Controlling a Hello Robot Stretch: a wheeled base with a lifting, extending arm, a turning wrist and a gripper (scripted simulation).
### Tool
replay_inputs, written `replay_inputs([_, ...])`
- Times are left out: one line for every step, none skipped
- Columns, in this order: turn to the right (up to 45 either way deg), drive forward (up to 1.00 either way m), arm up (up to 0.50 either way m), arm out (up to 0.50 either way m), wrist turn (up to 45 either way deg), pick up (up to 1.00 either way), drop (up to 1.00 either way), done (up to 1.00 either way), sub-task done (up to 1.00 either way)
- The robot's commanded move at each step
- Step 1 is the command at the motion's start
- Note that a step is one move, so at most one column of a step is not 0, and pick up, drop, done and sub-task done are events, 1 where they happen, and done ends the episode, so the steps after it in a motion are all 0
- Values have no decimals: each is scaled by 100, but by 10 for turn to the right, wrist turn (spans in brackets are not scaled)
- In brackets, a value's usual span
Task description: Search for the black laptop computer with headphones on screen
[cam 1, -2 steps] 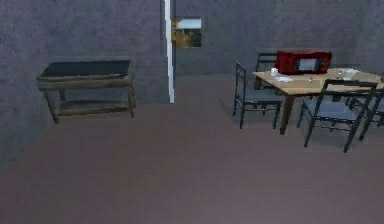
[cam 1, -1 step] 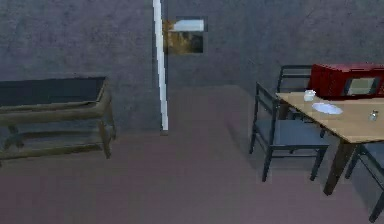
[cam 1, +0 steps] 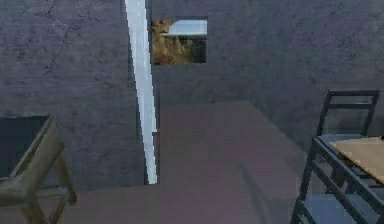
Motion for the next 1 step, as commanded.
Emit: replay_inputs([-30, 0, 0, 0, 0, 0, 0, 0, 0])
